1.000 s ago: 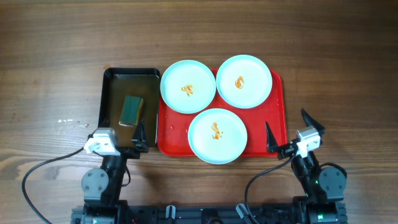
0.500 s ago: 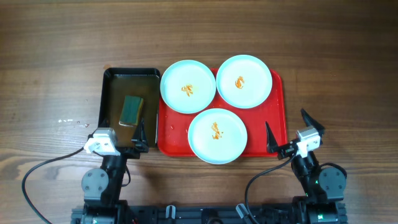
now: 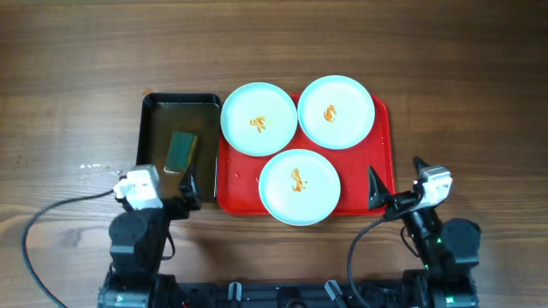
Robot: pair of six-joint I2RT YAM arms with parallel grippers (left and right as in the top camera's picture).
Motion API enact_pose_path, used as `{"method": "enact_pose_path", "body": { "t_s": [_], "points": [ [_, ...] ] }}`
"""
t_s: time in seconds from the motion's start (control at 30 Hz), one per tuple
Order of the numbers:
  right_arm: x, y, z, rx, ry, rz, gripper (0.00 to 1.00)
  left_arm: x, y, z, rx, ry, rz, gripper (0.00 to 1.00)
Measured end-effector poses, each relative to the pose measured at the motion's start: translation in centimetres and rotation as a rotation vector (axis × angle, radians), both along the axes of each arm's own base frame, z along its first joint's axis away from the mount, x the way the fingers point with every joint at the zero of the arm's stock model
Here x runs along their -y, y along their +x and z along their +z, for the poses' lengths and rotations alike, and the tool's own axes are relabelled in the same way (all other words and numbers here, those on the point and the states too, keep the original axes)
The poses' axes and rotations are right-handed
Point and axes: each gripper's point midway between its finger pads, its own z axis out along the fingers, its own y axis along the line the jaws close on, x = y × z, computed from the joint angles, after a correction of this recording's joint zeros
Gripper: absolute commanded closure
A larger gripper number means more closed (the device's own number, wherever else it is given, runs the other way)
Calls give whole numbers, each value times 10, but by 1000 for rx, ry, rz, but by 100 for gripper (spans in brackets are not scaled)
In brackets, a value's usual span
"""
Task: Clean dirty plates on tray and stack at the side
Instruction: 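Raise both arms from rest toward the sponge tray and the plates, then grasp the green sponge in the water tray with the left gripper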
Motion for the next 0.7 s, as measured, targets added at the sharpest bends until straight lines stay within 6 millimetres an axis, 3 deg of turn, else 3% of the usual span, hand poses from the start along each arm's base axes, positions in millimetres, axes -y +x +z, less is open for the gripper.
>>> {"method": "enact_pose_path", "body": {
  "t_s": [0.27,0.47,0.57,0.7],
  "points": [
    [-2,6,17,-292,46,-5,0,0,18,24,-232,13,5,0],
    [-3,15,23,-614,27,-7,1,2,24,12,-494,25,-1,0],
    [-7,36,41,-636,41,7,0,5,31,17,-564,21,-13,0],
    [-22,45,37,-674,93,78,0,10,38,26,-553,6,-33,0]
  ]
}}
